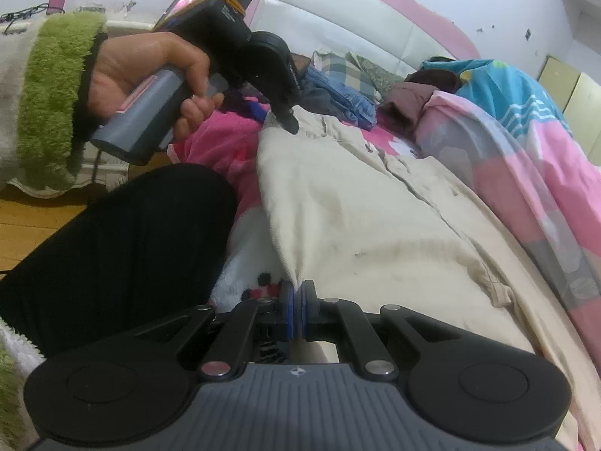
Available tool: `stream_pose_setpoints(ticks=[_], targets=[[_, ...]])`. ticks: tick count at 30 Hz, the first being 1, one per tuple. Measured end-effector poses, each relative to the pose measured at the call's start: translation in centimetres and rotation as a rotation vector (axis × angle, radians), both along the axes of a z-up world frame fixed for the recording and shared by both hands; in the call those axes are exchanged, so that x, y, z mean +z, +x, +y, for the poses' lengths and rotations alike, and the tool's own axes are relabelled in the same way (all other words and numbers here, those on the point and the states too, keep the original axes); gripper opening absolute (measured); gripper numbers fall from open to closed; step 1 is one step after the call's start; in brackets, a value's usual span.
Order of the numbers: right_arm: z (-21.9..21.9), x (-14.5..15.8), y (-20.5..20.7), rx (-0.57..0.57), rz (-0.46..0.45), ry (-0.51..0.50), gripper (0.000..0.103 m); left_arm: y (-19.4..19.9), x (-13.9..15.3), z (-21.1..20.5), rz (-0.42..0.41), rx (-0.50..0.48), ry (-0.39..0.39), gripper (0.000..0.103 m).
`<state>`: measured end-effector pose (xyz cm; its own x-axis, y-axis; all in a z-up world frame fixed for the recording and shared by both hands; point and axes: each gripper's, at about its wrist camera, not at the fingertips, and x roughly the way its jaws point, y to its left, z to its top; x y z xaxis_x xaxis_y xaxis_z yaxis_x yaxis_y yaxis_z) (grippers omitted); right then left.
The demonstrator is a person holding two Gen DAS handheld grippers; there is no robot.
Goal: Fold clothes
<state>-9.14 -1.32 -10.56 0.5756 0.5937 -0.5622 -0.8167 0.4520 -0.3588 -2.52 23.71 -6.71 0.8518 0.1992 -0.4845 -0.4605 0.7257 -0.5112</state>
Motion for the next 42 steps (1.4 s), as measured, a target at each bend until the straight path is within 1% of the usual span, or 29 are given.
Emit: stream_pose_setpoints(ticks=[4,6,8,12,14,15,16,17,19,22,25,27,30,32,35,37,39,42], targets=[[-0.1,0.6,0.2,0.001,0.017,0.025,0.003,-0.4,0.1,0.4,-0.007,0.011,0.002,0.007],[0.0,0.1,0.5,-0.007,0.049,0.03,0.003,-0.1,-1.2,0.8,0.035,0.019,-0.018,0.007],[0.0,-0.5,0.7,-0.013,0.074,0.029,0.004,0.0,-2.5,1.1,0.05,0.015,-0.034,0.01],[-0.5,-0.6,1.1,-0.034,0.131,0.072,0.007,-0.6,-2.0,0.8,0.046,0.007,0.02,0.017],[-0.9,-0.4,1.3,-0.036,0.168,0.099,0.012,-1.0,-1.6,0.6,0.059,0.022,0.049,0.03],[-1.0,-0.3,1.3,-0.038,0.183,0.11,0.014,-1.3,-1.3,0.4,0.064,0.035,0.068,0.033],[-1.1,-0.3,1.2,-0.039,0.195,0.122,0.019,-1.6,-1.0,0.3,0.064,0.048,0.087,0.035],[-1.2,-0.2,1.2,-0.04,0.207,0.135,0.025,-1.9,-0.7,0.1,0.061,0.06,0.106,0.036],[-1.5,0.1,0.9,-0.041,0.225,0.161,0.032,-2.5,0.0,-0.4,0.054,0.083,0.147,0.037],[-2.1,0.7,0.2,-0.04,0.223,0.198,0.032,-2.9,1.4,-1.5,0.032,0.073,0.189,0.038],[-4.0,1.6,0.2,-0.079,0.232,0.265,0.032,-2.6,2.4,-3.5,0.02,-0.004,0.231,0.038],[-5.8,2.3,0.6,-0.134,0.25,0.323,0.032,-2.0,2.7,-5.4,0.021,-0.091,0.248,0.038],[-9.0,2.9,1.8,-0.259,0.261,0.388,0.032,-0.9,2.2,-8.3,0.027,-0.237,0.239,0.038],[-11.1,3.2,2.6,-0.356,0.253,0.409,0.032,-0.1,1.6,-10.3,0.048,-0.325,0.243,0.038],[-14.3,3.2,3.4,-0.502,0.229,0.425,0.032,0.9,0.5,-13.2,0.083,-0.435,0.269,0.038],[-16.4,2.9,3.8,-0.587,0.241,0.438,0.032,1.3,-0.1,-14.6,0.101,-0.473,0.306,0.039],[-18.2,1.9,3.8,-0.66,0.273,0.417,0.032,1.3,-0.5,-15.5,0.117,-0.482,0.356,0.042],[-20.1,0.3,1.9,-0.69,0.282,0.391,0.032,1.5,-0.5,-15.8,0.134,-0.495,0.386,0.043]])
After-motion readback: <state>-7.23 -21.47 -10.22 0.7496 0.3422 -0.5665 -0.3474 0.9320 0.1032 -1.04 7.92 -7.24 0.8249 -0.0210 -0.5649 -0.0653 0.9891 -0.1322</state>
